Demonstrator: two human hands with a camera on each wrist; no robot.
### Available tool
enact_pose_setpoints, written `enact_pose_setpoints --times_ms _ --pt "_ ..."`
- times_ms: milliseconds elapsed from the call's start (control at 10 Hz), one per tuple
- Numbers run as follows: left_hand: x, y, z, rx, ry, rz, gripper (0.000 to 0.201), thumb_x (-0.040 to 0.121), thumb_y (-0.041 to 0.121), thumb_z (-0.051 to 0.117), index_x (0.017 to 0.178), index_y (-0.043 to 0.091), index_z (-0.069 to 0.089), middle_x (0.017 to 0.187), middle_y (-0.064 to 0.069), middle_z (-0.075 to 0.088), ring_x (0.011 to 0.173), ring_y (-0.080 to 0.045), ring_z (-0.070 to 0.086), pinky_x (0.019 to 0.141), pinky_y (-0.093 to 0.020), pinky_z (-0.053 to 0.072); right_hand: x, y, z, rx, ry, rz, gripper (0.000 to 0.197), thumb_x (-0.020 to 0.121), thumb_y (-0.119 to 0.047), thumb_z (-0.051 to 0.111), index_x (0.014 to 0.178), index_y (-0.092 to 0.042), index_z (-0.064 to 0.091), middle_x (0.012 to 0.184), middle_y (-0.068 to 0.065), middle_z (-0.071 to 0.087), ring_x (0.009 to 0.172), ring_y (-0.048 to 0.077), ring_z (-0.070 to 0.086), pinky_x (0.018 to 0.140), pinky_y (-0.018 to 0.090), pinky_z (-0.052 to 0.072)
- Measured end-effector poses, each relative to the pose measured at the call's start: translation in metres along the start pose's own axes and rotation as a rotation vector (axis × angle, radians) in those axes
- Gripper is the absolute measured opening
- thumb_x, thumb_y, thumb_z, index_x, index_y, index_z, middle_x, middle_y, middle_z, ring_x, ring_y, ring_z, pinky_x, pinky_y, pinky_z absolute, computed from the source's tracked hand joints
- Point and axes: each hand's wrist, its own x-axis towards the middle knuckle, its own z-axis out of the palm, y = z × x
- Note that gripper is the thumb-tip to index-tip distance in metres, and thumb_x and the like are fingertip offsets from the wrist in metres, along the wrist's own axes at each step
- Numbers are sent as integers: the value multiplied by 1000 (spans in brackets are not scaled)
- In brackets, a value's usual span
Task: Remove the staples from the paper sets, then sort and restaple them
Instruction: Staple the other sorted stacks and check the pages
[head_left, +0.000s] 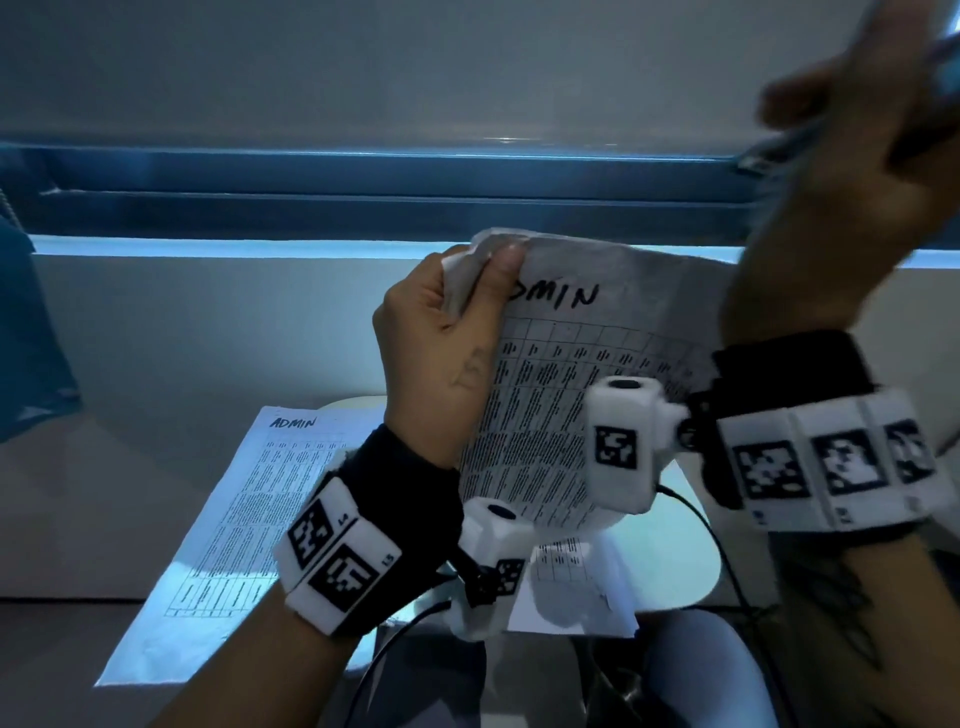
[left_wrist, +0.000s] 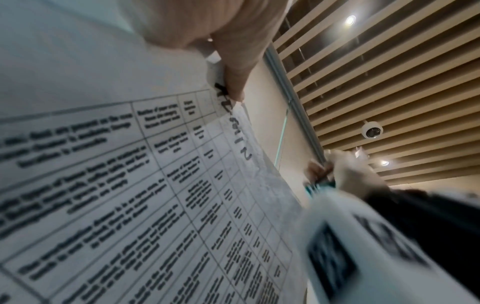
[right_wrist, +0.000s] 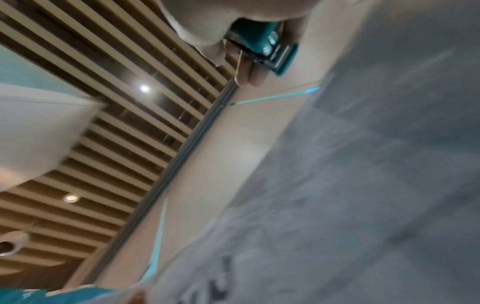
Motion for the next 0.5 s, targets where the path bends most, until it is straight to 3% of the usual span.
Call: enact_pose_setpoints --times_ms 100,200,300,400,500 --pt "4 -3 -3 -32 5 -30 39 86 37 57 90 0 69 83 -16 69 83 -29 64 77 -43 52 -30 45 -90 184 18 179 26 70 -53 61 78 -31 50 77 1 61 57 12 58 49 23 48" --pt "7 -6 -5 -62 9 -47 31 87 32 58 91 4 70 85 -14 70 84 -29 65 79 -44 53 -79 45 -90 182 1 352 31 67 -53 65 85 -31 51 88 3 62 59 10 58 46 17 46" --pt "9 -7 -7 -96 0 -86 18 88 28 60 87 14 70 83 -7 69 82 -21 65 80 -41 52 -167 31 -44 -113 -2 301 37 66 -51 67 92 -30 52 99 16 60 64 16 57 43 11 41" --pt "11 -7 -7 -129 4 -105 11 88 24 60 83 18 69 81 -1 69 81 -17 65 78 -35 52 -205 34 -29 -116 -149 519 46 62 -49 77 98 -36 51 97 -7 60 52 2 56 44 13 44" --pt "12 -6 -6 -178 -23 -100 9 90 16 60 86 16 68 79 7 69 80 -8 64 75 -23 51 -209 48 -24 -113 -231 659 28 78 -25 69 101 -24 53 77 -3 60 46 3 54 43 18 45"
